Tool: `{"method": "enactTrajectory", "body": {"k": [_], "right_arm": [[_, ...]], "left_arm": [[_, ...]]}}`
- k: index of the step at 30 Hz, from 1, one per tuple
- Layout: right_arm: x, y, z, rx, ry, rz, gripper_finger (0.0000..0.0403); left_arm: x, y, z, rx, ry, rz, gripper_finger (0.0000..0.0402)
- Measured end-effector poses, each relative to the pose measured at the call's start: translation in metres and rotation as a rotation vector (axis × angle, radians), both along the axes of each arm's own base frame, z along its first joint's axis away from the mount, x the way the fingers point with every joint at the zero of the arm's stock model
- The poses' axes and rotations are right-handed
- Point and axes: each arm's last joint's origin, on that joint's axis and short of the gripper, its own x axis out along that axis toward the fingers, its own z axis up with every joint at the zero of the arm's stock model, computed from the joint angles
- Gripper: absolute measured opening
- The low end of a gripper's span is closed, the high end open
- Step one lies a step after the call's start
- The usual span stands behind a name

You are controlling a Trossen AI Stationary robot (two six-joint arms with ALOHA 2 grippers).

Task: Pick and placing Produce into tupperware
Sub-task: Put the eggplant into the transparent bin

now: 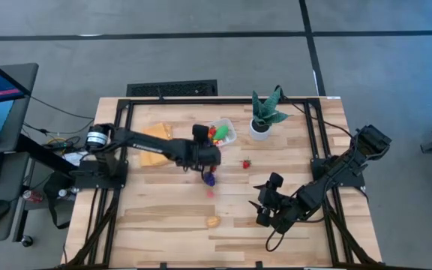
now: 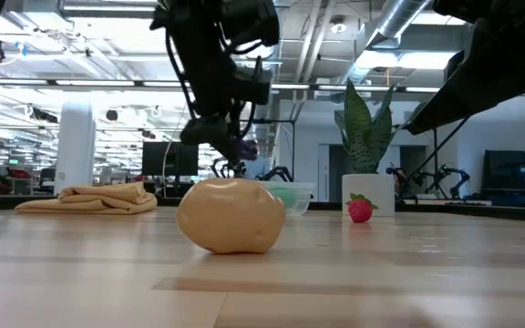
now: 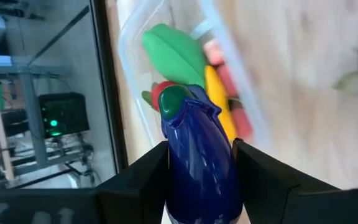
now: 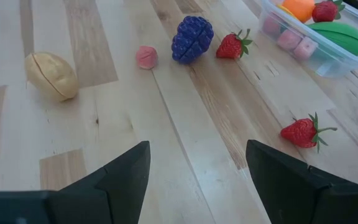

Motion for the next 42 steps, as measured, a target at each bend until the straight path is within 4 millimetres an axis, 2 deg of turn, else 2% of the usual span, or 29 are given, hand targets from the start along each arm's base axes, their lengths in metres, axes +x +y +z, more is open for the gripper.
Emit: {"method": "enactTrajectory", "body": {"k": [5,19,24,35,42], "right_arm": [[0.0,0.0,0.0,-0.001,0.001,0.0,0.026],[0.0,0.0,0.0,-0.002,0.002,0.0,0.026],[0.0,0.0,0.0,-0.003,0.003,0.0,0.026],[-0.001,-0.001,-0.001,-0.013,0.013,0.001,0.026],[-0.001,-0.001,-0.001,-0.012,0.013,0.0,0.026]], "left_arm": [[0.003,0.024,0.001,-0.039,-0.025,0.002,0.016],[0.001,0.074,-0.001,-0.35,-0.118,-0.019,0.016],[-0.002,0.08,0.003,-0.343,-0.127,-0.014,0.016],[-0.012,0.078,0.021,-0.396,-0.124,-0.085,0.016],[-0.03,0.09,0.041,-0.569,-0.293,-0.152,0.016]]}}
